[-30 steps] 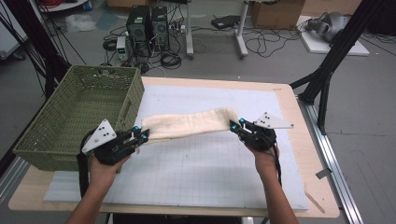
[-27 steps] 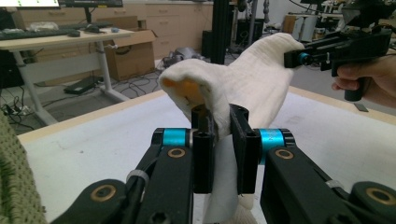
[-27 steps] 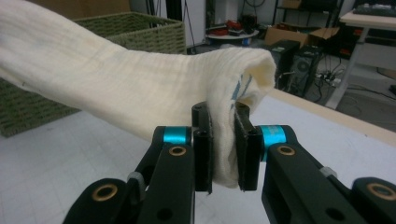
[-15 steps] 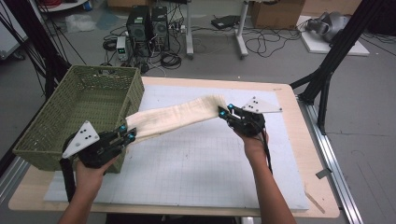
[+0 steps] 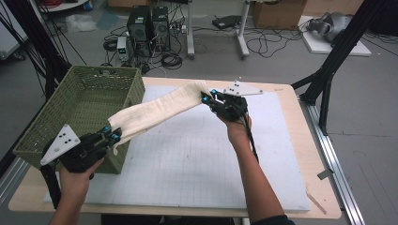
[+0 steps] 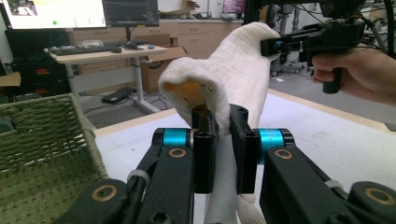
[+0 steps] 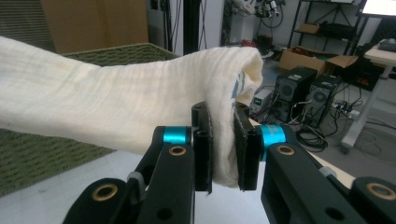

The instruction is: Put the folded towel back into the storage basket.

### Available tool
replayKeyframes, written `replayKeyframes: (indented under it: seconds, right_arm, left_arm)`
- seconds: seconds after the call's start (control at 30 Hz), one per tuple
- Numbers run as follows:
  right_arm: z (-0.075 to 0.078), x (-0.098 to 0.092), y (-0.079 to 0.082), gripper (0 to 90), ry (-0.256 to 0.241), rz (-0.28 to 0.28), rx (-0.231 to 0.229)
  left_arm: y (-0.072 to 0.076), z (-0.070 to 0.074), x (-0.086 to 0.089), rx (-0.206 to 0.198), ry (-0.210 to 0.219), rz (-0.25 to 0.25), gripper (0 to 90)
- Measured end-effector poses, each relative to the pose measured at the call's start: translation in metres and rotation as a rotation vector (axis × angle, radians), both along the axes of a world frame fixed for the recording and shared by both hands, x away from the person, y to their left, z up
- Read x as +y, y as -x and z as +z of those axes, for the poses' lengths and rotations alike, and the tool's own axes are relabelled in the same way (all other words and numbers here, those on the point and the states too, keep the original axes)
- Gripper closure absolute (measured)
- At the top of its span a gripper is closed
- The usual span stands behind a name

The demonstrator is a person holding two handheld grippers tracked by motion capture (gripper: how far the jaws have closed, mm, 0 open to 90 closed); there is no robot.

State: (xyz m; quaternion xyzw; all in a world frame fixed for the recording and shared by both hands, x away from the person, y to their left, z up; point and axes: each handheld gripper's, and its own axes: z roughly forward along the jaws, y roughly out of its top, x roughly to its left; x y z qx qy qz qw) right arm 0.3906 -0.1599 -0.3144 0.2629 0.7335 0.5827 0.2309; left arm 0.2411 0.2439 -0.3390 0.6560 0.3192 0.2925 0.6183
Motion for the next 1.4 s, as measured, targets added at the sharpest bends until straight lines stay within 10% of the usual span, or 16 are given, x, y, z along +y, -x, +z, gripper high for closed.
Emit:
replayKeyframes:
  seconds: [0.73,1.4]
  right_arm:
    - [0.038,0.089,-0.047,80.4,0.035,0.062,-0.034]
    - [0.044,0.152,-0.073,80.5,0.062,0.089,-0.021]
  left_arm:
    - [0.015,0.008,0.038,-0.032,0.032,0.111,81.2]
    - [0.022,0.011,0.064,-0.030,0.066,0.181,81.2]
